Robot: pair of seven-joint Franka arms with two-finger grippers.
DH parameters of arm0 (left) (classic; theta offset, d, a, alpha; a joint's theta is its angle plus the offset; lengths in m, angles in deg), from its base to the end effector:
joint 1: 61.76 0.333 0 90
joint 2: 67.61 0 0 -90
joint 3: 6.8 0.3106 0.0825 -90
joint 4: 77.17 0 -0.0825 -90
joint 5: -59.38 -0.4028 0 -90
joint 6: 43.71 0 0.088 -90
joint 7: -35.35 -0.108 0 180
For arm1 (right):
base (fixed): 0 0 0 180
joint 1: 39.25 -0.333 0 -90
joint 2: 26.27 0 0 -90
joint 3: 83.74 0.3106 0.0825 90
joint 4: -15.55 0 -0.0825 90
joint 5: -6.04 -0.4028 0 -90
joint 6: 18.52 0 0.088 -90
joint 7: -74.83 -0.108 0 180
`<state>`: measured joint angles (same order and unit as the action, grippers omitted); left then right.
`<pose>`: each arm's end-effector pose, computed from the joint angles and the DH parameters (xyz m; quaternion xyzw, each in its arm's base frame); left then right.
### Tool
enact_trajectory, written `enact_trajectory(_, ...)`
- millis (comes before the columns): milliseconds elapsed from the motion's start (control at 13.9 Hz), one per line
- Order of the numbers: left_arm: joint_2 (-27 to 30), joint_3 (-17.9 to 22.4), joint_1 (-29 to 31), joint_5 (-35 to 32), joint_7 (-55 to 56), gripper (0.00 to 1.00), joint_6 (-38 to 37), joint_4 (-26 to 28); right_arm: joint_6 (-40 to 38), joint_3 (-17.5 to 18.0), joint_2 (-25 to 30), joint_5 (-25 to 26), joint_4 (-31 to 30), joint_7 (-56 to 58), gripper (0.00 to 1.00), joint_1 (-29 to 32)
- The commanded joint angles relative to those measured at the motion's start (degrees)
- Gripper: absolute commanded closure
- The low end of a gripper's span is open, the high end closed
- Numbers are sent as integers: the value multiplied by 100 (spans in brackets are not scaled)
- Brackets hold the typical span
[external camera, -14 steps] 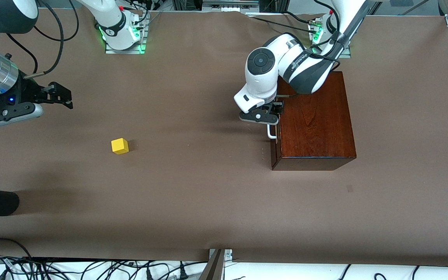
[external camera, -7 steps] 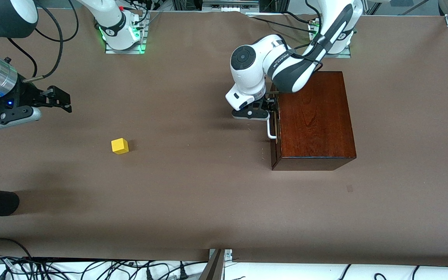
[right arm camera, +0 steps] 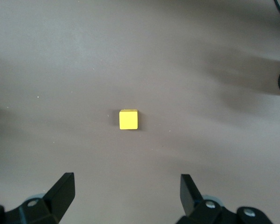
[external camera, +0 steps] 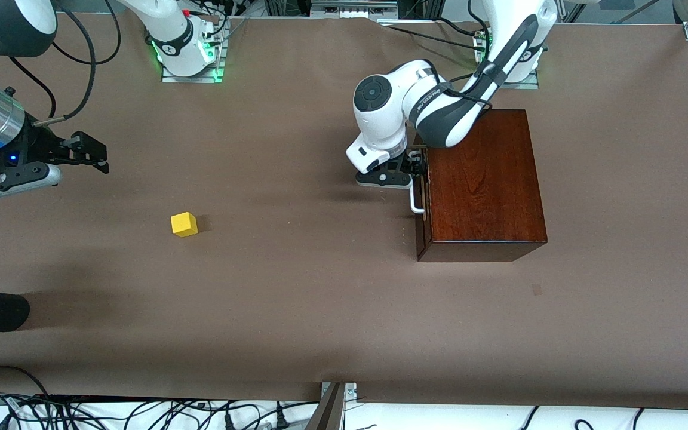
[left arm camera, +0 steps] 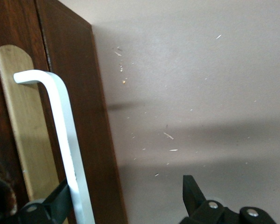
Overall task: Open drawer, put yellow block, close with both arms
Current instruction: 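Pull the drawer open with the left gripper while the right gripper reaches the cube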
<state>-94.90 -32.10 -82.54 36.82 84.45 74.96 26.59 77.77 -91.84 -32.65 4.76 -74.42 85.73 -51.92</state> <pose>0.4707 -0.4367 0.2703 -0.9926 0.0687 0.0044 0.0998 0.6111 0.0552 0.5625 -0.9910 -0.1338 -0.0002 0.0033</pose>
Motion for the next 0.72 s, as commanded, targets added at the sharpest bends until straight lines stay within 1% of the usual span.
enact_trajectory(0,-198,-27,-93,-21,222,0,532,-5,-84,45,-118,67,121,26,0,46)
enact_trajectory(360,-207,-79,-181,857,223,0,1121,-119,-110,45,-188,76,77,35,0,20)
enact_trajectory(504,-207,-106,-181,920,223,0,1184,-163,-303,45,-233,85,68,26,0,11)
enact_trajectory(648,-259,-106,-181,938,214,0,1184,-338,-313,45,-434,85,68,-1,0,19)
